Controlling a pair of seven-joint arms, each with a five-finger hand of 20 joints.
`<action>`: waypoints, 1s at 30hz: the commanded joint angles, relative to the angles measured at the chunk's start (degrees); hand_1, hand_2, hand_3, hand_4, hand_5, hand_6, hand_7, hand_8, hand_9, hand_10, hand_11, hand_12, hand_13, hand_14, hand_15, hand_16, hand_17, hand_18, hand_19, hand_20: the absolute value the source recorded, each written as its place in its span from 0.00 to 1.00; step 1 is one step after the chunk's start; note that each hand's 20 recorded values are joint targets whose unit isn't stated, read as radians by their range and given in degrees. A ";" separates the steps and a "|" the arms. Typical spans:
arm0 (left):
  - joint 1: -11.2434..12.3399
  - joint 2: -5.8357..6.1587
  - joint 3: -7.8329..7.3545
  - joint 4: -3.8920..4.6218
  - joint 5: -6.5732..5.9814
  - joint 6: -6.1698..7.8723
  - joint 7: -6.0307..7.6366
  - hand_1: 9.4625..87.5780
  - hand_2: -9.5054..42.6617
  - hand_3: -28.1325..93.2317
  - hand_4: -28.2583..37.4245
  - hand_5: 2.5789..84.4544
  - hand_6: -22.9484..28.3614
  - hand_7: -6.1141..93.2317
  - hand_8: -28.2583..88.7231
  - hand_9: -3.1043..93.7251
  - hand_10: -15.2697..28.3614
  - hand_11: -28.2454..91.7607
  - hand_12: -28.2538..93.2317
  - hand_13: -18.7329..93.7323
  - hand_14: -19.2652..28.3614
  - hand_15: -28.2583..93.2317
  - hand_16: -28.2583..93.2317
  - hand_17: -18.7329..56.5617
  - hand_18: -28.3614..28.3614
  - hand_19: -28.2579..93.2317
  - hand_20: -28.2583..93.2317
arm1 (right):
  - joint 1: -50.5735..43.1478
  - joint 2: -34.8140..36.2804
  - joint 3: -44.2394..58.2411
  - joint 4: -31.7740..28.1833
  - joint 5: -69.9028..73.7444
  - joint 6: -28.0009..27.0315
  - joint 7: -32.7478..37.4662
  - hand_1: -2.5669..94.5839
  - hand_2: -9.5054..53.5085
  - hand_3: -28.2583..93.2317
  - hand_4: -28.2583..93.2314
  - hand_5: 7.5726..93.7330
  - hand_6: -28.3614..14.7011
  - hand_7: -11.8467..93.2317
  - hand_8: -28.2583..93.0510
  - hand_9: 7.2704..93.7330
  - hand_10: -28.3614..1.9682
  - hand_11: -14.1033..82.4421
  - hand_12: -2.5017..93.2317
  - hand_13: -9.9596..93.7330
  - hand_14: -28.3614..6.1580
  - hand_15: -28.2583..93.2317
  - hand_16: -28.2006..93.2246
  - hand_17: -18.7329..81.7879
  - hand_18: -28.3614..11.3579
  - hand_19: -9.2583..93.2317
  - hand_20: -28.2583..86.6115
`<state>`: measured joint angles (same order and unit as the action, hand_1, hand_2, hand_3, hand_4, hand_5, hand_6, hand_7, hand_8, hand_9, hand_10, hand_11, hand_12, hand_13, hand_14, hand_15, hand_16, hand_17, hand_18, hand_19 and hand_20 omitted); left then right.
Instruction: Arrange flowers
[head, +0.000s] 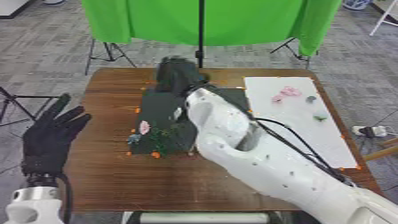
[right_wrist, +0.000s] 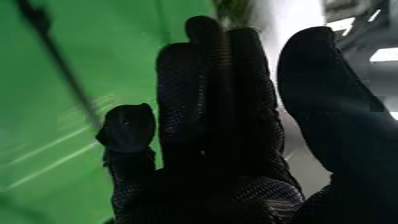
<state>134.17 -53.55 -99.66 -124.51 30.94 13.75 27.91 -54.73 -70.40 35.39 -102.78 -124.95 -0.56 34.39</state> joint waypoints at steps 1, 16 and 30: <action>4.14 -0.19 2.88 0.79 -3.07 2.05 2.79 0.17 0.35 0.85 0.04 0.42 0.61 0.15 0.18 0.40 0.79 0.46 0.35 0.39 0.95 0.68 0.18 0.14 0.95 0.64 0.43 | -8.73 16.03 11.50 -7.10 3.69 0.02 2.95 0.43 0.00 0.88 0.00 0.68 0.66 0.26 0.13 0.71 0.46 0.36 0.18 0.64 0.51 0.86 0.34 0.45 0.16 1.00 0.79; 3.67 5.82 8.84 1.99 -9.48 4.51 10.04 0.16 0.34 0.85 0.03 0.42 0.59 0.15 0.18 0.40 0.79 0.46 0.35 0.39 0.95 0.68 0.18 0.14 0.95 0.64 0.43 | -20.65 29.40 25.01 -4.94 2.06 4.79 19.08 0.42 0.00 0.89 0.00 0.62 0.64 0.24 0.13 0.63 0.32 0.36 0.17 0.60 0.40 0.87 0.33 0.45 0.13 1.00 0.81; 1.77 9.63 11.65 2.33 -12.56 5.70 13.62 0.14 0.33 0.85 0.00 0.38 0.54 0.15 0.18 0.40 0.78 0.45 0.35 0.39 0.95 0.67 0.19 0.13 0.96 0.64 0.44 | -24.13 32.48 28.34 2.03 6.70 -0.14 24.44 0.38 0.00 0.90 0.00 0.51 0.63 0.24 0.14 0.52 0.18 0.32 0.16 0.54 0.32 0.88 0.29 0.44 0.13 1.00 0.82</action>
<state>136.07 -46.57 -89.94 -122.57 21.06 18.14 38.61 -77.19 -38.74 62.80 -102.33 -120.11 4.04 58.21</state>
